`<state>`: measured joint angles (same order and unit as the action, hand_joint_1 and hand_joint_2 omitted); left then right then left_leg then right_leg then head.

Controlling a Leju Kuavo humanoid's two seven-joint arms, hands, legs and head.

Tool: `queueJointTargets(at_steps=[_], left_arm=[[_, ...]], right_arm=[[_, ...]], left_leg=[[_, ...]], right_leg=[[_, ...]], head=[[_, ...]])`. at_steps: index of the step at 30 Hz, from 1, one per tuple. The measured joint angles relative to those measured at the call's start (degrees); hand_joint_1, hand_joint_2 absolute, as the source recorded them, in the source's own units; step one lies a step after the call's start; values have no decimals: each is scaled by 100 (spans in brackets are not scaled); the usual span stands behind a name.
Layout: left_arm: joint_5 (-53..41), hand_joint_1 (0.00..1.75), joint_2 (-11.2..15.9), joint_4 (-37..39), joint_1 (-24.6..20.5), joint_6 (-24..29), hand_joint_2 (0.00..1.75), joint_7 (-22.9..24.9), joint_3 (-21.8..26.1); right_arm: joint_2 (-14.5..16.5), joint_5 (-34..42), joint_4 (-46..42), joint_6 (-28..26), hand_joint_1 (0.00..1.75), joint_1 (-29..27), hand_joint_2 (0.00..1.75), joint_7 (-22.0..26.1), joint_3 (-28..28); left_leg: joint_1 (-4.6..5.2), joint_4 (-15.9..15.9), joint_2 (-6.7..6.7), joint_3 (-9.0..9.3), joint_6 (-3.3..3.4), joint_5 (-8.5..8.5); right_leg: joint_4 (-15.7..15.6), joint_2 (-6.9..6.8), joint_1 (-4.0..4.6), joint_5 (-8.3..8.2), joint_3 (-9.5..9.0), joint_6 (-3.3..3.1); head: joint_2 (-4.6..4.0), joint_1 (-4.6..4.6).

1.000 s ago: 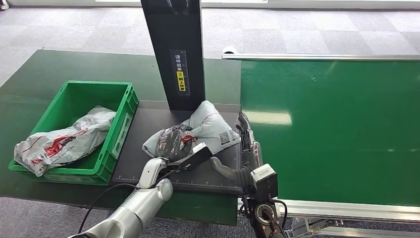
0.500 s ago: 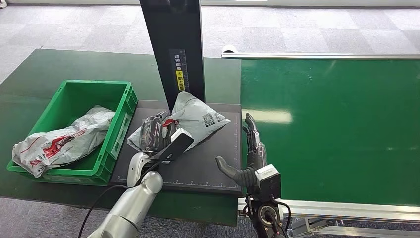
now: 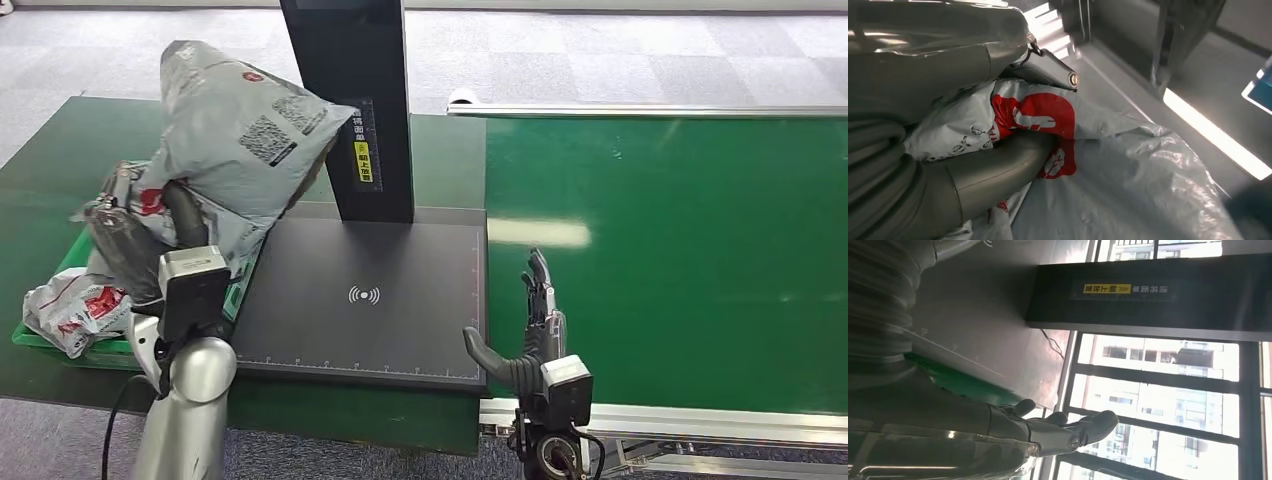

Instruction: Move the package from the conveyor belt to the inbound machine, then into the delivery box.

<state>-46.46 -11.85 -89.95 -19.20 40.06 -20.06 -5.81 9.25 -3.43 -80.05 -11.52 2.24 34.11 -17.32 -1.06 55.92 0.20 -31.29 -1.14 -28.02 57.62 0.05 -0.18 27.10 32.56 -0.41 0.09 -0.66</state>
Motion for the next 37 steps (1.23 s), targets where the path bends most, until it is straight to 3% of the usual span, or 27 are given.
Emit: queueJointTargets(at_steps=[3,8,13,19,20,23,24,31,37], left_arm=[[-336,175,389,146,-373,-15,175,424,664],[-1028,175,1146,1340,-1362,-51,175,899,1477],[-2215,175,1867,2885,-2119,-46,175,1529,1830],[-3069,174,2375,4372,-2606,-50,175,2015,1960],[-3064,146,2431,4594,-2672,-81,175,2001,1973],[-2779,16,2516,5119,-2835,-327,175,1765,2052],[-2644,0,2521,5234,-2867,-431,175,1658,2081],[-1500,0,2481,5548,-2923,-1302,175,659,2193],[-1311,0,2440,5561,-2956,-1408,175,507,2244]], right_arm=[[-22,-18,-120,-34,0,-132,175,23,19],[-26,22,-190,-31,0,-165,175,25,28],[-24,66,-203,4,0,-163,175,-8,31],[-24,75,-200,76,0,-155,175,-4,34],[-24,76,-199,79,0,-154,175,1,35],[-24,83,-182,84,0,-151,175,16,43],[-24,86,-174,85,0,-151,175,19,47],[-24,134,-126,120,0,-151,175,40,79],[-24,153,-101,161,0,-151,175,45,103]], left_leg=[[-4,0,2,3,-6,12],[-7,-1,4,3,-13,34],[-7,0,12,3,-13,36],[-7,0,11,-14,-13,35],[-6,0,11,-16,-13,35],[-6,0,9,-20,-13,35],[-6,0,8,-20,-13,35],[-6,1,10,-22,-13,35],[-6,1,8,-24,-13,35]], right_leg=[[0,1,5,-4,1,-3],[3,1,11,-21,1,-8],[5,9,11,-25,4,-9],[5,10,10,-25,20,-8],[5,10,10,-25,22,-8],[4,9,10,-25,25,-8],[4,9,10,-25,25,-8],[4,10,10,-25,29,-8],[4,9,10,-25,30,-8]], head=[[0,1],[0,1],[0,1],[0,3],[0,3],[0,2],[0,2],[0,3],[0,2]])
